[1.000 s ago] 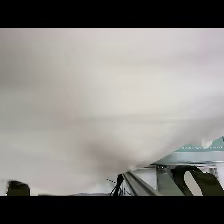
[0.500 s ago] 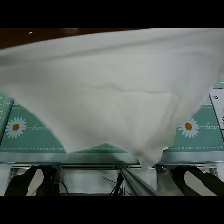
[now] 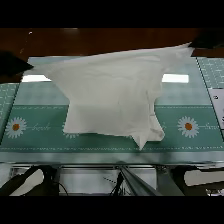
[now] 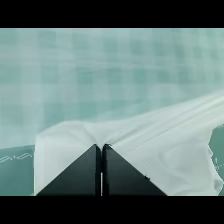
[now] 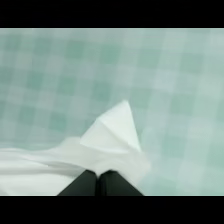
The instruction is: Fold the shirts.
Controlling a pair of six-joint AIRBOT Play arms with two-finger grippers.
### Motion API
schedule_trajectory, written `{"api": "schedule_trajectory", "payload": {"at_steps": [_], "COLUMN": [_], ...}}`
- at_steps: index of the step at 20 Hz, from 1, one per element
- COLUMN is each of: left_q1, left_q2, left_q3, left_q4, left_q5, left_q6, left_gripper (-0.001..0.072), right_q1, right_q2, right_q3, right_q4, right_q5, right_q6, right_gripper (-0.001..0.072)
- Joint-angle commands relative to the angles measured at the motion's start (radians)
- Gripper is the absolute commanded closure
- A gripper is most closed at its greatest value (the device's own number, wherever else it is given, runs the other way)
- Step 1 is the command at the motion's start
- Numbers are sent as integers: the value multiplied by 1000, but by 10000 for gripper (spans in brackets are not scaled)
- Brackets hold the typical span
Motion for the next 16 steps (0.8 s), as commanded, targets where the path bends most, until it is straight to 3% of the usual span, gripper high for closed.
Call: {"api": "schedule_trajectory", "payload": {"at_steps": [1,8,13,14,15,16], "left_q1": [-43,-184,-240,-232,-219,-198], "left_q2": [-195,-514,-570,-568,-568,-568], "left_q3": [-20,-20,-11,7,36,74], "left_q4": [-24,-24,-23,-23,-23,-21], "left_q5": [45,55,51,38,8,-37], "left_q6": [35,10,-23,-23,-23,-23], "left_gripper": [681,681,664,557,420,330], "right_q1": [-1,0,-1,-1,-3,-10], "right_q2": [-138,-297,-345,-341,-334,-321], "right_q3": [1,1,0,0,0,0], "right_q4": [16,13,18,43,79,117], "right_q5": [-48,55,139,142,156,185], "right_q6": [31,66,98,97,92,68], "right_gripper": [693,692,680,586,412,266]}}
